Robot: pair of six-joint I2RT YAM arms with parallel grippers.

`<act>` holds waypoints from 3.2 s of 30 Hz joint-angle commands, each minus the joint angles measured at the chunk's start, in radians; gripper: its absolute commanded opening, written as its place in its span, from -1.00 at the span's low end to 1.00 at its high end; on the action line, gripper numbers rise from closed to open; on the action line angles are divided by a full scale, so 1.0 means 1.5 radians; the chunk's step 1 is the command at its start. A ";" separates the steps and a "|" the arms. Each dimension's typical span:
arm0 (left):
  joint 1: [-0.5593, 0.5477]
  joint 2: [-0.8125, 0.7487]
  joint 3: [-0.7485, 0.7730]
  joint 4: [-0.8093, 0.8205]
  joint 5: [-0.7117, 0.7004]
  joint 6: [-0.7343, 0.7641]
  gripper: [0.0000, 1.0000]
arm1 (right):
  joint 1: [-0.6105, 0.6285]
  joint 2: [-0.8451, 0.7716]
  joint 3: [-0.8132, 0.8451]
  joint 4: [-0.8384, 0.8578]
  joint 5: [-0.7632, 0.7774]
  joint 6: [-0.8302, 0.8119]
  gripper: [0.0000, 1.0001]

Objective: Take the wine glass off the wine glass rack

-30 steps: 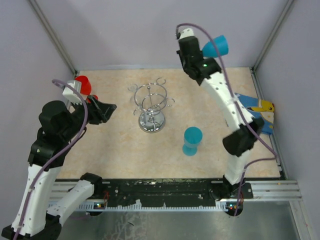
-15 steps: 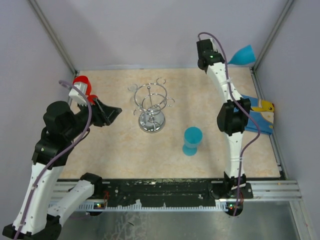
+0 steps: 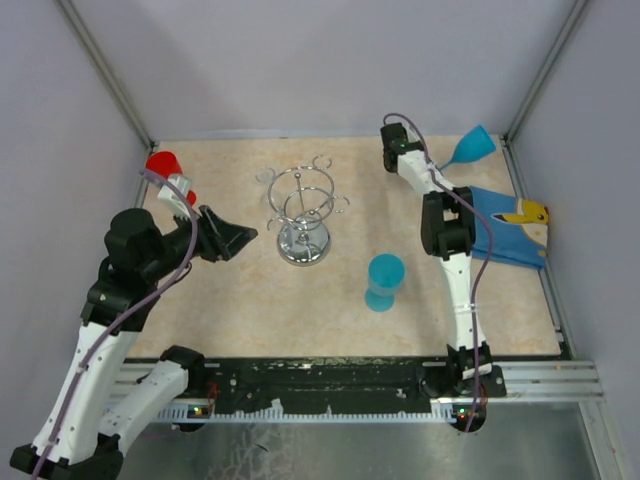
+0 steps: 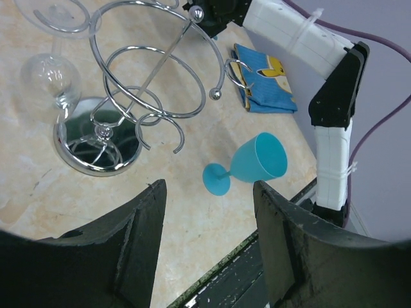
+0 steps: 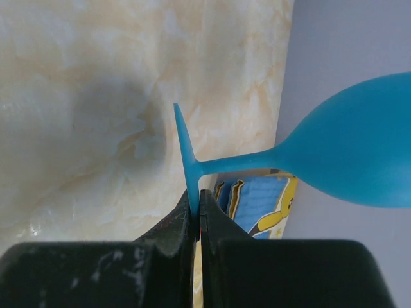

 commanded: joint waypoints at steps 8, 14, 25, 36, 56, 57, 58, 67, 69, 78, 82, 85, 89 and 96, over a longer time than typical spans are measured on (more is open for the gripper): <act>-0.001 -0.014 -0.042 0.070 0.081 -0.015 0.25 | 0.006 0.005 -0.087 0.149 0.152 -0.109 -1.00; -0.001 -0.025 -0.049 0.062 0.083 -0.010 0.26 | 0.019 0.035 -0.113 0.180 0.164 -0.136 -0.96; -0.001 -0.024 -0.054 0.062 0.090 -0.013 0.26 | 0.042 0.060 -0.112 0.168 0.159 -0.124 -0.59; -0.001 -0.009 -0.064 0.080 0.083 -0.014 0.24 | 0.066 0.042 -0.095 0.111 0.104 -0.061 -0.24; -0.001 0.026 -0.050 0.076 0.036 0.009 0.24 | 0.096 -0.046 -0.129 0.062 -0.126 0.046 -0.19; -0.001 0.028 -0.046 0.074 0.022 0.012 0.24 | 0.097 -0.062 -0.139 0.069 -0.134 0.052 -0.19; -0.001 0.030 -0.043 0.071 0.011 0.015 0.24 | 0.098 -0.071 -0.148 0.072 -0.147 0.056 -0.19; 0.000 0.063 -0.018 0.087 -0.055 0.013 0.25 | 0.122 -0.184 -0.272 0.168 -0.216 0.067 -0.43; 0.000 0.073 -0.015 0.092 -0.071 0.011 0.25 | 0.123 -0.208 -0.284 0.180 -0.239 0.076 -0.73; 0.001 0.140 0.004 0.142 -0.165 0.017 0.29 | 0.124 -0.335 -0.313 0.234 -0.296 0.097 -1.00; 0.005 0.173 0.038 0.145 -0.234 0.044 0.34 | 0.126 -0.399 -0.326 0.237 -0.326 0.101 -0.87; 0.011 0.199 0.058 0.154 -0.261 0.054 0.36 | 0.131 -0.443 -0.337 0.237 -0.326 0.104 -0.82; 0.033 0.247 0.081 0.162 -0.266 0.059 0.35 | 0.140 -0.508 -0.362 0.247 -0.337 0.121 -0.79; 0.144 0.349 0.088 0.224 -0.140 0.007 0.31 | 0.155 -0.644 -0.426 0.276 -0.356 0.143 -0.65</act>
